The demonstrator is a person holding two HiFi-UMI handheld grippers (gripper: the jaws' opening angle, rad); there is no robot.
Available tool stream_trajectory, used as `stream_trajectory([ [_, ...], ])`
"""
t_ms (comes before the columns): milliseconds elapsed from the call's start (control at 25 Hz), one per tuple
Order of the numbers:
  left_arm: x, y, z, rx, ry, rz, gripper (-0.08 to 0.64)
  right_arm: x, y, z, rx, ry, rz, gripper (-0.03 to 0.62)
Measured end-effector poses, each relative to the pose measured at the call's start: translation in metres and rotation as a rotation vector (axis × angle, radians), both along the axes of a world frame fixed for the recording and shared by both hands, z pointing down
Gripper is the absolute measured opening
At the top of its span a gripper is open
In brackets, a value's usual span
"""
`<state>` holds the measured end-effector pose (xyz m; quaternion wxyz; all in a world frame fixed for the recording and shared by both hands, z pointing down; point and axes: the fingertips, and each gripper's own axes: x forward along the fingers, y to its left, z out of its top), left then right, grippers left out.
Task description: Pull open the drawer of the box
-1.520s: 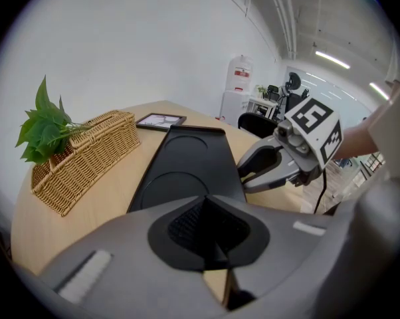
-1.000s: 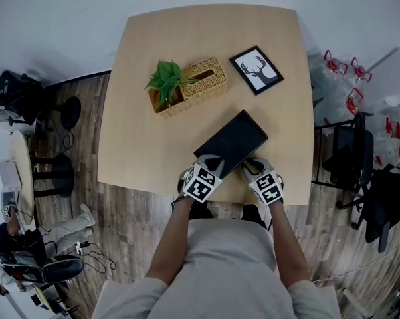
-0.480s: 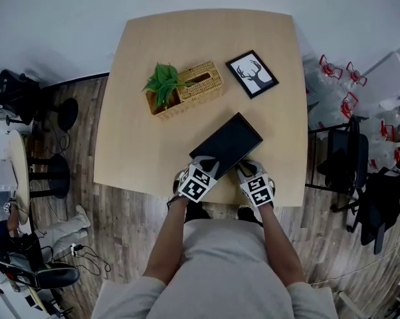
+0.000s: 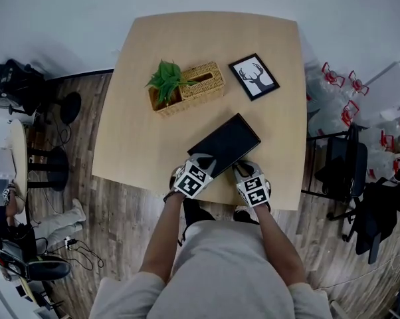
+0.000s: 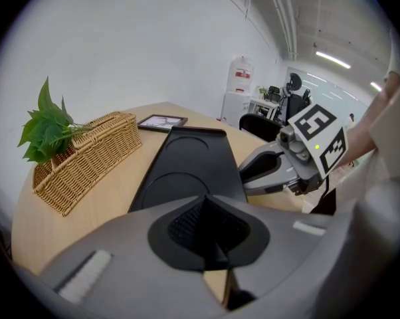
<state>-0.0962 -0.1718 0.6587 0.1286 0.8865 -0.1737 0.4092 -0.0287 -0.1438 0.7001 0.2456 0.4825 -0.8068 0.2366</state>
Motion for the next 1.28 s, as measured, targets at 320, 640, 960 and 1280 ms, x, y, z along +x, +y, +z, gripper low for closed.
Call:
stream_trajectory([
  [320, -0.002, -0.001, 0.001, -0.007, -0.012, -0.012, 0.054, 0.0, 0.004, 0.002, -0.006, 0.004, -0.02, 0.071],
  [640, -0.005, -0.002, 0.006, 0.001, -0.024, -0.011, 0.054, 0.002, 0.01, 0.0, -0.019, 0.006, -0.015, 0.071],
  [960, -0.006, -0.003, 0.007, -0.004, -0.032, -0.014, 0.054, 0.005, 0.011, -0.001, -0.029, 0.01, -0.012, 0.071],
  [1280, -0.008, -0.004, 0.01, 0.005, -0.036, -0.015, 0.054, 0.004, 0.014, -0.001, -0.036, 0.003, -0.01, 0.071],
])
